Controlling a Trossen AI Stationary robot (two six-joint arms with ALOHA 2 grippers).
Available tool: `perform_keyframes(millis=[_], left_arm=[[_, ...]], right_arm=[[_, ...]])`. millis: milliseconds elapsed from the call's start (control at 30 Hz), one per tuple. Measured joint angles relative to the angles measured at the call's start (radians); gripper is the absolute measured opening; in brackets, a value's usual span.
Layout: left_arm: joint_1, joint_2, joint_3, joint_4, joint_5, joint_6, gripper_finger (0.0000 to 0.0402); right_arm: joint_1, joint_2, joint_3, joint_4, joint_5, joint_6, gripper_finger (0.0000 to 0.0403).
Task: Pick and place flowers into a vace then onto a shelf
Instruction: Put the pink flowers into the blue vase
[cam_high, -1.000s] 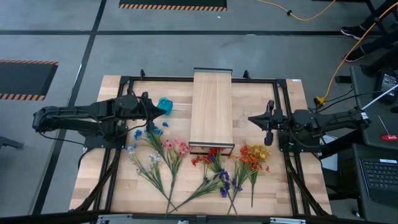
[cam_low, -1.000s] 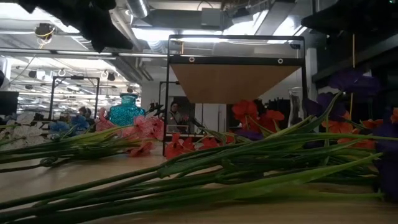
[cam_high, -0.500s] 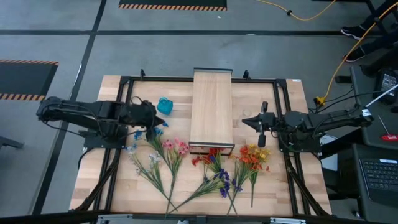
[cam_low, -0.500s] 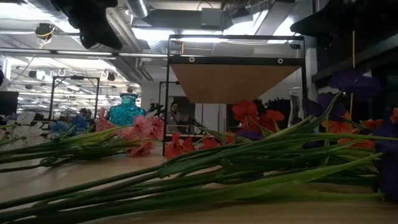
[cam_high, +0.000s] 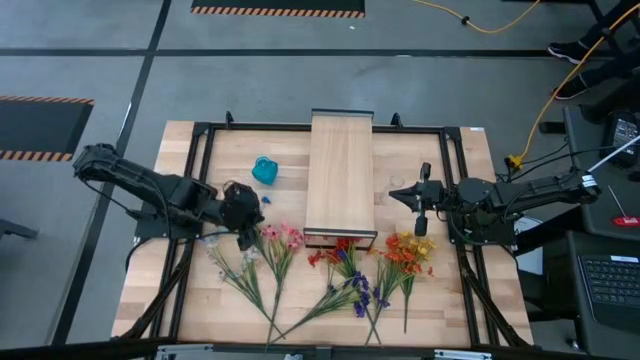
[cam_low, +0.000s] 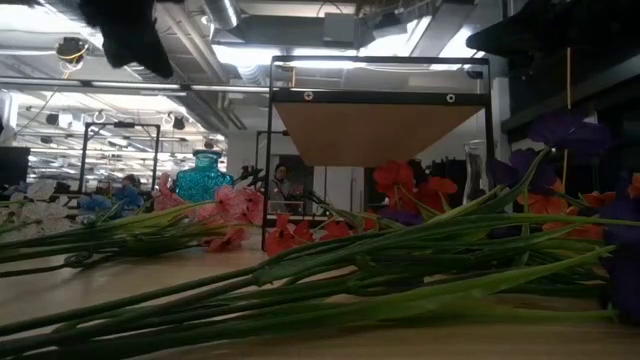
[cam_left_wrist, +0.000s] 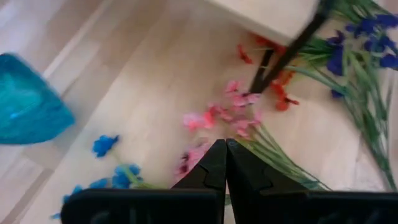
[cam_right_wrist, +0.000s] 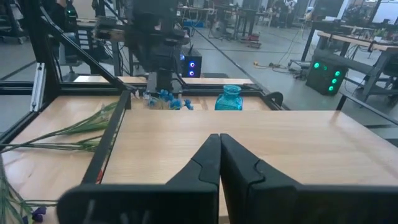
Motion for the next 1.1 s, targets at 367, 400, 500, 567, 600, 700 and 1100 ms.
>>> perform_keyframes(millis=[367,400,500,567,600,700,1100], left_arm=[[-0.124,0.205,0.133,0.003,0.02,0.003,0.0002],[-0.132,0.22,0.14,0.004,0.02,0.009,0.0002],[-0.146,0.263,0.152,0.011,0.021,0.008,0.0002],[-0.149,0.29,0.152,0.014,0.024,0.003,0.0003],[-0.152,0.303,0.152,0.015,0.023,-0.002,0.0003],[-0.155,0.343,0.152,0.016,0.038,-0.009,0.0003],[-0.158,0.439,0.152,0.084,0.047,-0.028,0.0021]], right_arm=[[0.0,0.0,0.0,-0.002,-0.002,0.002,0.0008],[0.0,0.0,0.0,-0.003,-0.002,0.001,0.0008],[0.0,0.0,0.0,-0.008,-0.002,-0.001,0.0008],[0.0,0.001,0.0,-0.011,-0.002,-0.001,0.0008],[0.0,0.001,0.0,-0.012,-0.002,-0.001,0.0008],[0.0,0.001,0.0,-0.013,-0.002,-0.008,0.0008],[0.0,0.001,0.0,-0.013,-0.002,-0.061,0.0008]])
